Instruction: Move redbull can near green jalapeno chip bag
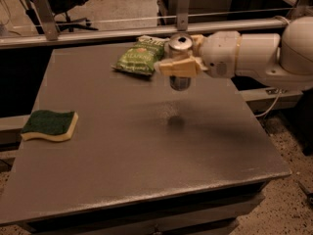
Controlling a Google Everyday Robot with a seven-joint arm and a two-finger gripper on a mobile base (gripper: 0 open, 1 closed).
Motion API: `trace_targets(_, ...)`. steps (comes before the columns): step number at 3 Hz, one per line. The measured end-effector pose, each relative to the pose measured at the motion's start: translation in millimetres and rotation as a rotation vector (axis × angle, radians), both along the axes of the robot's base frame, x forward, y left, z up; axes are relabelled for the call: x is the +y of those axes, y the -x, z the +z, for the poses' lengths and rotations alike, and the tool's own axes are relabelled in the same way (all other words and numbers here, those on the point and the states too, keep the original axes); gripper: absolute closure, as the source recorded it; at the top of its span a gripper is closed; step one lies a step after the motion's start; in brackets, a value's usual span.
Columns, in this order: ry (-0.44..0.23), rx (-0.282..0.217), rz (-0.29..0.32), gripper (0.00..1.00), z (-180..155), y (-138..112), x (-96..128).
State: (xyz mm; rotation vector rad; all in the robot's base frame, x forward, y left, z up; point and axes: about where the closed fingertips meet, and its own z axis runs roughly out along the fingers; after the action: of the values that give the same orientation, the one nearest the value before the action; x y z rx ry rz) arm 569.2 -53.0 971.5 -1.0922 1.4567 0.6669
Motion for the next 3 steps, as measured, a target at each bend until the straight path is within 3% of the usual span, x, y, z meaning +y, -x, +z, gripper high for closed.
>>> trace_targets(1,-0.008,-0.072,-0.01,1.0,18,-61,17)
trace_targets(2,0.003,-0.098,-0.066,1.0,16,-111,14)
trace_targets(3,0.0,-0.103,-0.127,1.0,11,-142,-2)
